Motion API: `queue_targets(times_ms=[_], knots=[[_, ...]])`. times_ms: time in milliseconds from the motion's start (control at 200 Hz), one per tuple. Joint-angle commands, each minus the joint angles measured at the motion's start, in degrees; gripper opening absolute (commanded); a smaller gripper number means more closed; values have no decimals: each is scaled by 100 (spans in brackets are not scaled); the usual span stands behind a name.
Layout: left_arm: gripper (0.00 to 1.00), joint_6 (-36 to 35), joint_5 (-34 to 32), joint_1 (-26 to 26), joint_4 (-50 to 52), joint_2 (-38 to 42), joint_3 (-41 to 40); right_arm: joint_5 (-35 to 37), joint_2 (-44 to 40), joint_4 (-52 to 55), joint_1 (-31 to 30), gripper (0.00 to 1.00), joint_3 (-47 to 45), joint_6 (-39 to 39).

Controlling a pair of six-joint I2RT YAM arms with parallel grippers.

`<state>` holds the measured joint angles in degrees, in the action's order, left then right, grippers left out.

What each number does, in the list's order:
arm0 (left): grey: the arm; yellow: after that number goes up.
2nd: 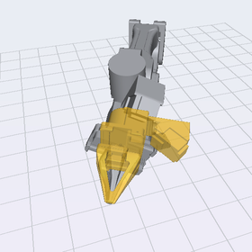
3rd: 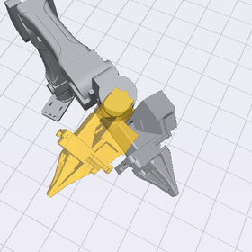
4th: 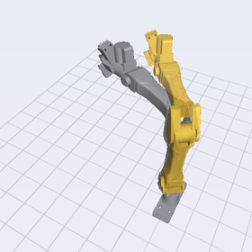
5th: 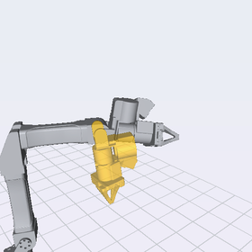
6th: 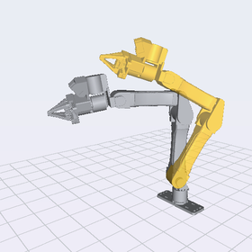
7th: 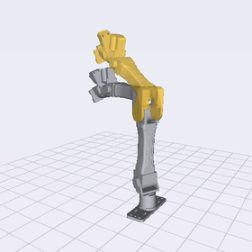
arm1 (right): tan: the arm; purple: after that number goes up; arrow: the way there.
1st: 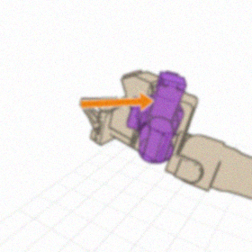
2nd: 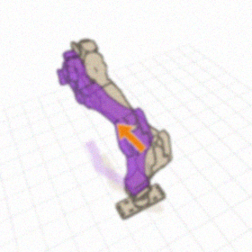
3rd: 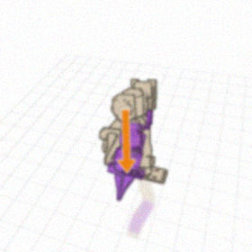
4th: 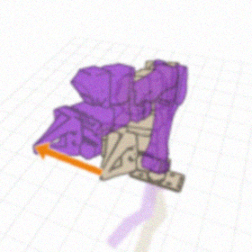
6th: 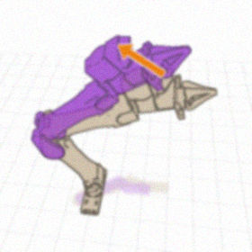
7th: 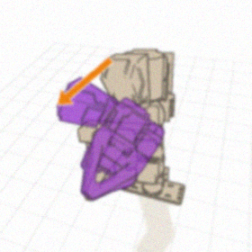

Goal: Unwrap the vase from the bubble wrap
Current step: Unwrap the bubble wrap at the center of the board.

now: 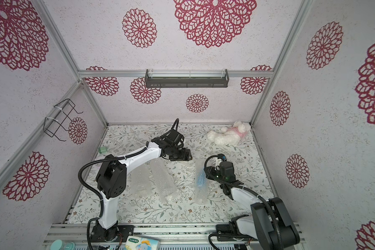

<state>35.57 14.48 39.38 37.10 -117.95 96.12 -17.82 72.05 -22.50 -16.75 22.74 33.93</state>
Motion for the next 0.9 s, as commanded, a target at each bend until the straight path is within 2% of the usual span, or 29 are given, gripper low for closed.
queue_targets(times_ms=[0,130,350,555,731,896], knots=[[81,63,-119,-18,-78,283,-100,-319,328,-227,37,19,378,-359],[81,80,-172,-31,-108,343,-226,-335,366,-145,43,19,482,-396],[81,145,-202,-1,-225,345,-313,-289,-379,673,75,20,343,-448],[81,196,-191,45,-256,228,-217,479,-1432,2020,94,22,241,-469],[82,270,29,93,-199,236,-165,1098,-2157,3179,13,34,310,-686],[83,306,618,-96,23,441,-170,1843,-2904,3884,-692,46,418,-636]])
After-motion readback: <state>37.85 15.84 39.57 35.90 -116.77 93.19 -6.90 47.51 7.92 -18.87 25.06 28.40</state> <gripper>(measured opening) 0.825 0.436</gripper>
